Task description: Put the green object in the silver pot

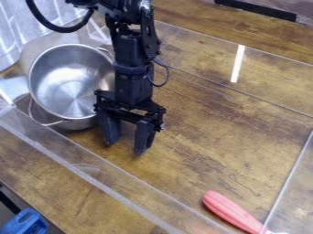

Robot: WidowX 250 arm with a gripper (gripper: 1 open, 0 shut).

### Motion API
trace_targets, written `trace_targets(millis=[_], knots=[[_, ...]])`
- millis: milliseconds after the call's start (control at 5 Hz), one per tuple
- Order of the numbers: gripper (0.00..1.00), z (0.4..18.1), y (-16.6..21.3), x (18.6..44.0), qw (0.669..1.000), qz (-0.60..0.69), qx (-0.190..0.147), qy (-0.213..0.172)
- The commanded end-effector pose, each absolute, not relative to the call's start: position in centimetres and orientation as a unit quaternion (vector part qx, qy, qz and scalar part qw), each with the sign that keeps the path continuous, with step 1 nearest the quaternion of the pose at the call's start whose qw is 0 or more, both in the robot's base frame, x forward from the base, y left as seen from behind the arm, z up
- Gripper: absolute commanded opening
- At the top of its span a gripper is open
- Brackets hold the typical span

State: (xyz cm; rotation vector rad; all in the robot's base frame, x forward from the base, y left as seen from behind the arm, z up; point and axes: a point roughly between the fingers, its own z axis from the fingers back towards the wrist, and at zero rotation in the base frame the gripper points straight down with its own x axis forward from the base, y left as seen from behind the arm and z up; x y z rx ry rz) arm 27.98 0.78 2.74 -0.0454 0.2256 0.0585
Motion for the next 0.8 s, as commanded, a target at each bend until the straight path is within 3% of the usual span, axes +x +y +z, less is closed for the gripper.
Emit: trace_targets(millis=[0, 600], knots=[[0.0, 4.2, 1.6, 28.4, 0.995, 0.04, -0.026, 0.082], [0.0, 5.4, 2.7, 28.1, 0.996, 0.054, -0.012, 0.07]])
